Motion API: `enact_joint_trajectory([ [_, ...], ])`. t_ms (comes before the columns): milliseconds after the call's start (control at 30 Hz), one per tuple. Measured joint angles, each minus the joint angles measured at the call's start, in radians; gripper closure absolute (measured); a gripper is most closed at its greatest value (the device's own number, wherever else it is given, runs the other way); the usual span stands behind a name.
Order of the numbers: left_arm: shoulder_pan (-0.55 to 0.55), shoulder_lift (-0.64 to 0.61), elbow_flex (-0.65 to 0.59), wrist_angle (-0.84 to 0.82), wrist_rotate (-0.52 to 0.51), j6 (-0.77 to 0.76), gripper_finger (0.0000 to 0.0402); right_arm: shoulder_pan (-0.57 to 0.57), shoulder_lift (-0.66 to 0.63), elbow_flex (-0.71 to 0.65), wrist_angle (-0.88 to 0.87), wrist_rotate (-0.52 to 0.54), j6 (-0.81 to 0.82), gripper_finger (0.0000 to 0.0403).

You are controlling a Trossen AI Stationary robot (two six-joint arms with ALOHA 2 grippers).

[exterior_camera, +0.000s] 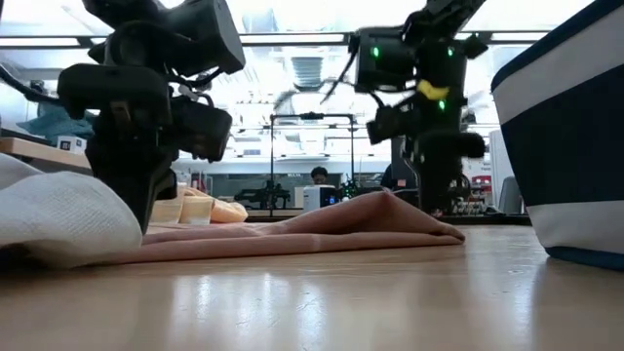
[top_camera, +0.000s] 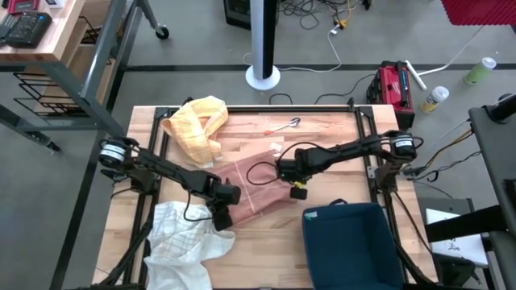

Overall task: Fold towel
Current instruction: Fold the brown towel

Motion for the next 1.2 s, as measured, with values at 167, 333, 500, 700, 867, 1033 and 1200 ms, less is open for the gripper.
enact_joint_trajectory([
  [167, -0.001, -0.030, 0.021, 0.004, -0.041, -0.006, 0.0401, 0.002, -0.044, 0.014, 0.019, -0.180, -0.038, 0.0403],
  [333, -0.001, -0.038, 0.021, -0.006, -0.225, 0.001, 0.0401, 0.021, -0.021, -0.001, 0.134, -0.197, -0.052, 0.0403],
  [500, 0.012, -0.035, 0.015, -0.033, -0.433, -0.026, 0.0401, 0.031, 0.038, -0.003, 0.152, -0.255, -0.128, 0.0403],
  [700, 0.034, -0.029, -0.030, -0.024, -0.435, -0.026, 0.0401, 0.027, 0.082, -0.003, 0.111, -0.239, -0.149, 0.0403],
  [867, 0.045, -0.033, -0.091, 0.023, -0.443, -0.074, 0.0401, 0.012, 0.083, -0.003, 0.096, 0.011, -0.148, 0.0403],
  [1033, 0.066, -0.034, -0.105, 0.011, -0.452, -0.113, 0.0401, 0.000, 0.057, 0.017, 0.086, 0.069, -0.161, 0.0403],
  [1200, 0.071, -0.048, -0.057, -0.048, -0.447, -0.114, 0.0401, -0.012, 0.011, 0.054, 0.014, 0.060, -0.159, 0.0403],
])
